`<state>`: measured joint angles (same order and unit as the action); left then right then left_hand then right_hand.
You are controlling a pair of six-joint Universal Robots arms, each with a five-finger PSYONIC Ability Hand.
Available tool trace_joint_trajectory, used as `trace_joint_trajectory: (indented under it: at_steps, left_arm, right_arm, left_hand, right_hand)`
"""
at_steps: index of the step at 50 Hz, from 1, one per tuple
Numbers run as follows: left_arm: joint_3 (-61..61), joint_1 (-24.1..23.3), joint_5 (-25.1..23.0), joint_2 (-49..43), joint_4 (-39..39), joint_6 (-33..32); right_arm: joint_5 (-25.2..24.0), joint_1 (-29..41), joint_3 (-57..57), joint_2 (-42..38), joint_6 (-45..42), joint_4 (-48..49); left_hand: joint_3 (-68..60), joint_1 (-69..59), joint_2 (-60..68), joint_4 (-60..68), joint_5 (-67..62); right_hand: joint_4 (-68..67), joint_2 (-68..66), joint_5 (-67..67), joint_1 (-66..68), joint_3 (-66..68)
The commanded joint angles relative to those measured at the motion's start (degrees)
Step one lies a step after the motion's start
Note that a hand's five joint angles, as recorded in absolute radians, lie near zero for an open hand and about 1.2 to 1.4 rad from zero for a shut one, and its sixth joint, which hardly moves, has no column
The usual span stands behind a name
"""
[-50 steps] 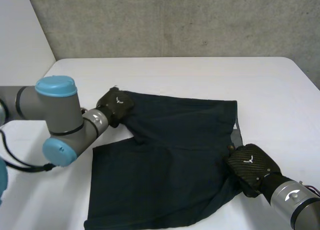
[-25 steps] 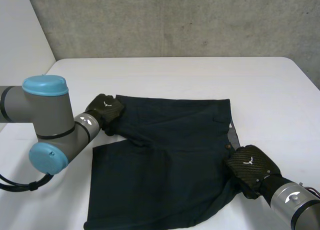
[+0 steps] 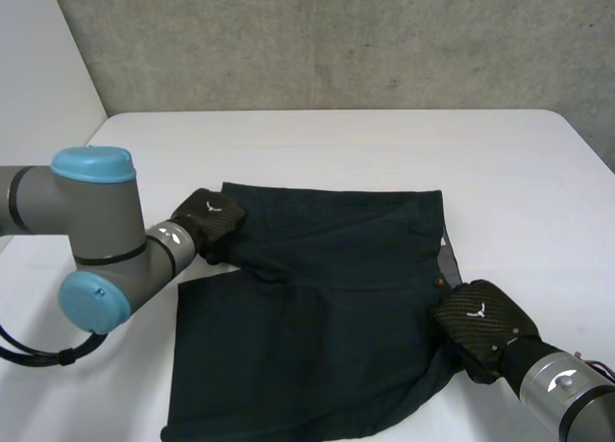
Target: Fold the shorts.
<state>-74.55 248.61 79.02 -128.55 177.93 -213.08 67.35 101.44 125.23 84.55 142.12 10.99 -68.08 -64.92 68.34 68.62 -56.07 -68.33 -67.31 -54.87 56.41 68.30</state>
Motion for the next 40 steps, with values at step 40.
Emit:
trace_joint_trajectory:
  at_steps: [40]
  left_arm:
    - [-28.18,-0.05,8.26,33.44,-1.09,13.83]
  right_arm:
    - [-0.2,-0.28,0.54,2.02,2.63,0.0]
  left_hand:
    - [31.45,28.29,-31.71,-31.99,29.44]
  right_hand:
    - [-11.67,-12.69,-15.13,23.59,11.7]
